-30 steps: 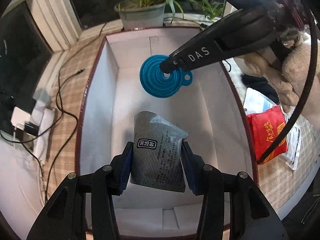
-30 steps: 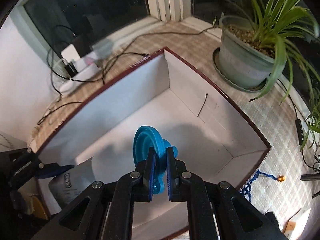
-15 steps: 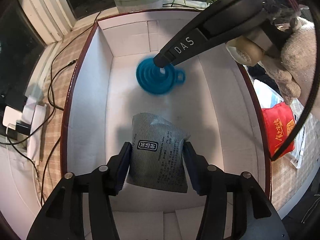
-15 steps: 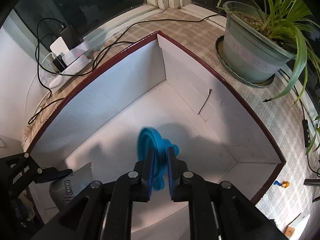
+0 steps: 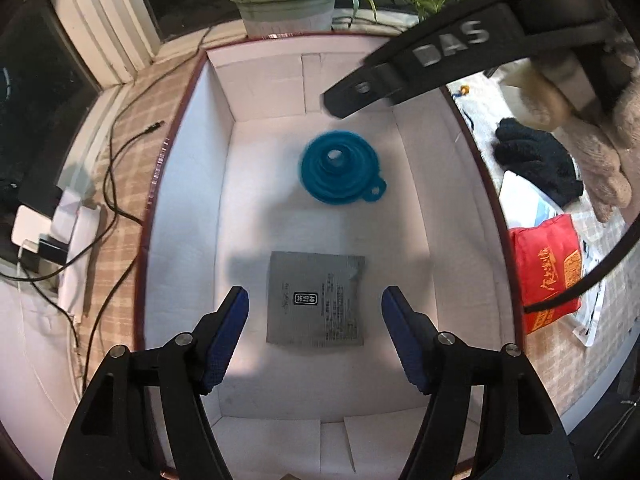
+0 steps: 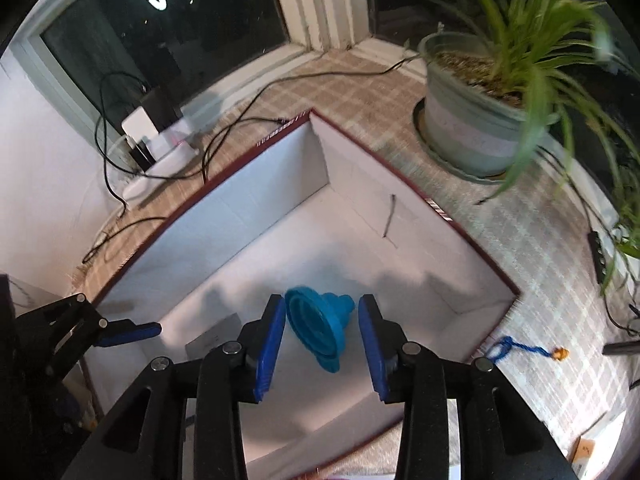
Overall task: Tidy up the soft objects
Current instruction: 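Move both tools back and grasp the red pouch with the left tool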
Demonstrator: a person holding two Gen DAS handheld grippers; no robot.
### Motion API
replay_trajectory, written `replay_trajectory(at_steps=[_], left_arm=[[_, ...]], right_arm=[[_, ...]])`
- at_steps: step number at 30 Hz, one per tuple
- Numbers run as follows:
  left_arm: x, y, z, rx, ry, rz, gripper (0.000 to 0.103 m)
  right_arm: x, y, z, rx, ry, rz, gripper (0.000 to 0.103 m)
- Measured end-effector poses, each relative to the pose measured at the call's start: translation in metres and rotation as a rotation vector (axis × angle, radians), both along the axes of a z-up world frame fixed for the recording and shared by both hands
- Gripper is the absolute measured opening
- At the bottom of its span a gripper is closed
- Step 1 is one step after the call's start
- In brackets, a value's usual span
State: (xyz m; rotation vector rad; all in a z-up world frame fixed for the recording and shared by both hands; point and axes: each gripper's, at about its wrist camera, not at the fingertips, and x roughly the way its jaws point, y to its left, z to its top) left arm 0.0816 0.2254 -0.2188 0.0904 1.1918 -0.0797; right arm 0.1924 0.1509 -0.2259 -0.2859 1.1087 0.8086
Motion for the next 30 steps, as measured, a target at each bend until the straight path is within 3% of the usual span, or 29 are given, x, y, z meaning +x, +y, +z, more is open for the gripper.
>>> replay_trajectory(at_steps=[10, 17, 22, 30], left_arm=[[-0.038, 0.006, 0.059, -0.079, -0.183, 0.012, 0.069], [-0.075, -0.009, 0.095, -0.163, -0.322, -0.009, 0.069], [-0.099, -0.020, 0.096, -0.242, -0.356, 0.047, 0.069], [-0.130, -0.064, 0.065, -0.302, -0.340, 0.223, 0.069]], right_arm=[[-0.041, -0.069, 0.063, 0.156, -0.058, -0.095, 0.039], [-0.070, -0.135, 0.085, 0.230, -0.112, -0.181, 0.041], [-0.087, -0.180, 0.082, 0.245, -0.109, -0.211, 0.041], [-0.102, -0.225, 0.049, 0.240, -0.068, -0.119, 0.041]])
